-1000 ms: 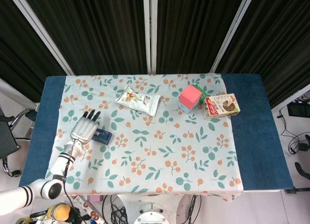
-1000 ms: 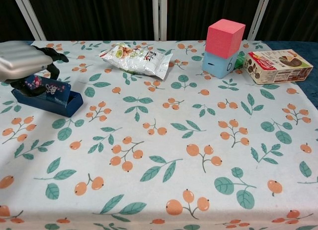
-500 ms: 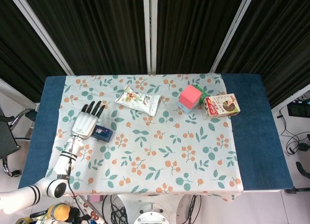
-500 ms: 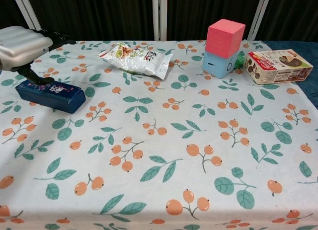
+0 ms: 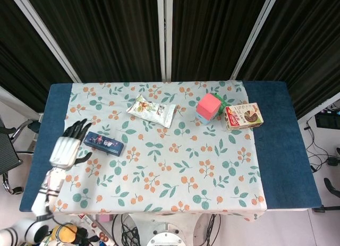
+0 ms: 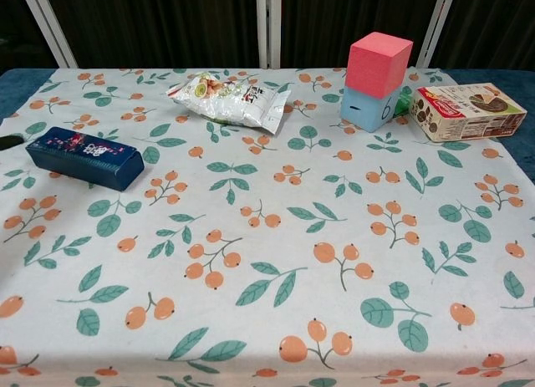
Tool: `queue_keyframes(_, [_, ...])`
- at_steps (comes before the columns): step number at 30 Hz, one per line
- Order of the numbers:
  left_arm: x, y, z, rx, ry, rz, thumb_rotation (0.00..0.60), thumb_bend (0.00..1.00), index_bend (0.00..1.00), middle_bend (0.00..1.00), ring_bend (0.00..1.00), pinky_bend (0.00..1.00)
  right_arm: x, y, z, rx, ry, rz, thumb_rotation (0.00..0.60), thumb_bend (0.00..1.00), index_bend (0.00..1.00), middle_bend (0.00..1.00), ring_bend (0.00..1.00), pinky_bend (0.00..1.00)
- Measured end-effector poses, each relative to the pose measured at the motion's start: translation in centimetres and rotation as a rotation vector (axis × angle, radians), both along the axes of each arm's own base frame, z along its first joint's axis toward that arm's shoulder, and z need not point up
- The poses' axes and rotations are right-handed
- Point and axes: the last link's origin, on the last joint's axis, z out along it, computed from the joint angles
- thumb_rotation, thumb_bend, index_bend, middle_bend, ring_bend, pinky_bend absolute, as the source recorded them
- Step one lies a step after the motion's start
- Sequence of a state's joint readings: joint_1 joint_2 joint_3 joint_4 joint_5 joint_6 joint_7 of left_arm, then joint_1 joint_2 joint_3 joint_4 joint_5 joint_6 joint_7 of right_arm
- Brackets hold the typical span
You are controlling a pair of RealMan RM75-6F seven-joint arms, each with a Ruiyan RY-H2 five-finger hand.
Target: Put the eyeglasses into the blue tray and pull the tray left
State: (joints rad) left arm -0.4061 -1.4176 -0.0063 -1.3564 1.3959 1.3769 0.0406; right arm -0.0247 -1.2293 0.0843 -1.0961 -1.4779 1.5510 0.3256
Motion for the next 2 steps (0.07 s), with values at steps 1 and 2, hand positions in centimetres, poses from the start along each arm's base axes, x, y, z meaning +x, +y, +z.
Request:
queue_keyframes(1, [-1.0,-1.4,0.5,0.006,-0.010,0.016,0.468,0.18,0.01,0.03,0.04,0.17,0.0,0.1,-0.1,0.004,-0.001,0.000,0.600,0.20,0.00,0.00,0.00,0.00])
queue_keyframes(2, [-2.2,-3.2,1.2,0.013,-0.010,0.041,0.459,0.18,0.01,0.03,0.04,0.17,-0.1,0.1,-0.3,0.007,-0.001,0.001,0.600,0.19,0.00,0.00,0.00,0.00])
